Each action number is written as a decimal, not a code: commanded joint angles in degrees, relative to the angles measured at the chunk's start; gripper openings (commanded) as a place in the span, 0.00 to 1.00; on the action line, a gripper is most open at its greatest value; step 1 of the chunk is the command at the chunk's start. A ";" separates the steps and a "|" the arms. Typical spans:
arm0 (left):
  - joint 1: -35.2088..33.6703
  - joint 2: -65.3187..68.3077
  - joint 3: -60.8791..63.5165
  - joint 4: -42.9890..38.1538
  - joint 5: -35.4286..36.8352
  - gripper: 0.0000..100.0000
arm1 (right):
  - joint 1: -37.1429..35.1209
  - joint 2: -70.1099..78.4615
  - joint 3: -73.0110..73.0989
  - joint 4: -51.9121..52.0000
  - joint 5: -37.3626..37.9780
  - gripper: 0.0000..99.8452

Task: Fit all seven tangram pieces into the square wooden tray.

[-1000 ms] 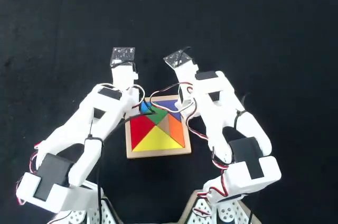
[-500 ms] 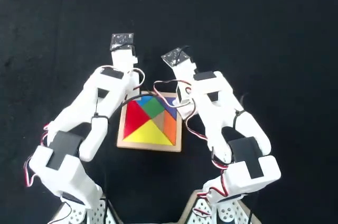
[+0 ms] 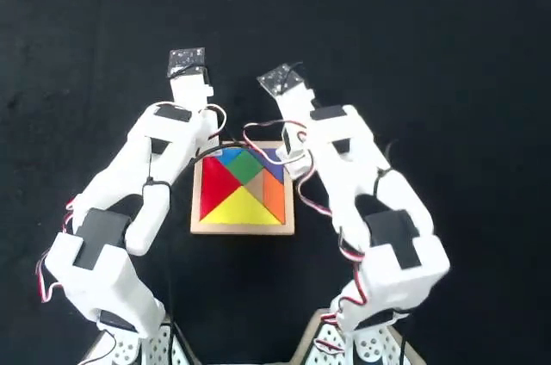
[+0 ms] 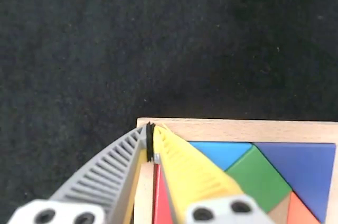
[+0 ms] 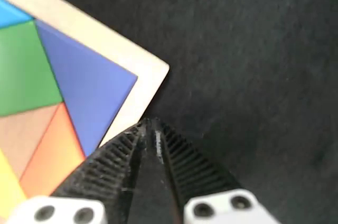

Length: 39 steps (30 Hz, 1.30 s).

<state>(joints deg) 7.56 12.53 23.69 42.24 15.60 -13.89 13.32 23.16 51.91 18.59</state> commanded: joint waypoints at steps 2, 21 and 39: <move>-2.51 0.00 -0.92 0.00 -0.35 0.03 | -1.93 5.85 -10.24 4.40 -0.18 0.01; -11.21 -59.87 10.15 7.21 -13.71 0.12 | 0.97 -41.01 1.10 11.87 -2.55 0.01; -18.95 -116.84 57.19 2.99 -16.97 0.08 | 17.76 -98.07 47.08 -10.55 -14.42 0.01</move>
<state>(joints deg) -12.13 -101.85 70.55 51.03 -1.10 0.62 -79.96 64.22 46.73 7.08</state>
